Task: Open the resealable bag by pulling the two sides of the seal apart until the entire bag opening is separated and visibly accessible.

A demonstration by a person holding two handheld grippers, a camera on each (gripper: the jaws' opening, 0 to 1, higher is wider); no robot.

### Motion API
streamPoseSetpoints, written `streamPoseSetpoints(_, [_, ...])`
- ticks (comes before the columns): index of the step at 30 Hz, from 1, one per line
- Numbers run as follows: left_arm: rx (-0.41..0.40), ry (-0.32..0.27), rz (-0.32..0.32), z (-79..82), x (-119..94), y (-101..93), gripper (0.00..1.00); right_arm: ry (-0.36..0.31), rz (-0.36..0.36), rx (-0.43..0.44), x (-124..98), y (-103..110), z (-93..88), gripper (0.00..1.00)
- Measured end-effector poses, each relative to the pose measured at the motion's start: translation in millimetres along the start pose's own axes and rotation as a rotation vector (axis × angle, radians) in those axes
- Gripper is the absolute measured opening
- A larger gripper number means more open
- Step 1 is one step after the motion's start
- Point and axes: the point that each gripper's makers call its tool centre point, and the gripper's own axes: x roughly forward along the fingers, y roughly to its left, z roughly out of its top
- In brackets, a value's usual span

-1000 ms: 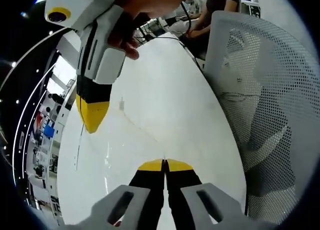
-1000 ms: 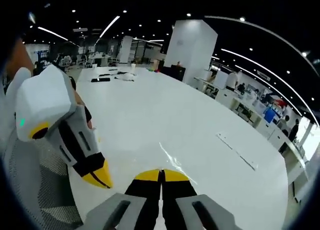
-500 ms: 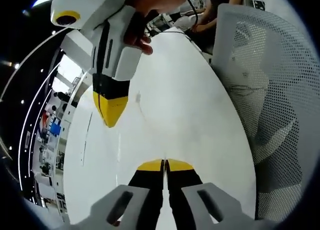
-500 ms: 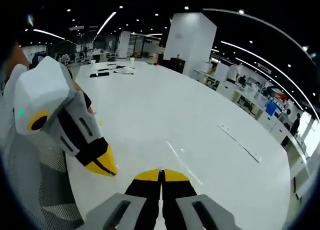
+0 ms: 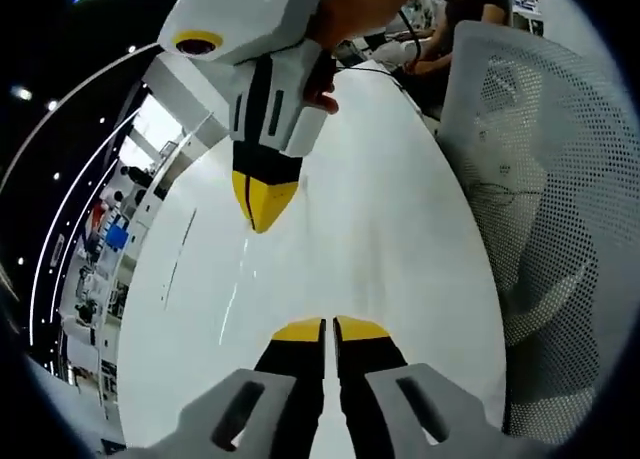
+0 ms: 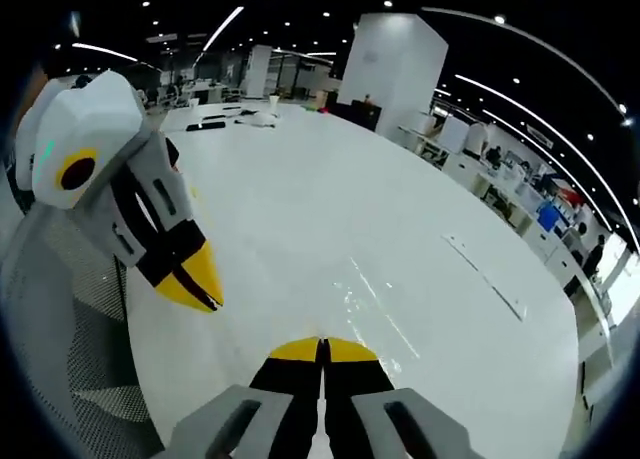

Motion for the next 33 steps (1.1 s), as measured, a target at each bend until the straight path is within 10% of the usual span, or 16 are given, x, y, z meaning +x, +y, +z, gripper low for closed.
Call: streamPoseSetpoints(33, [-0.113,0.042,0.022,-32.0,-10,-10.0,0.00,0.096,-0.026,-0.119,38,-13,-32.0,0.00])
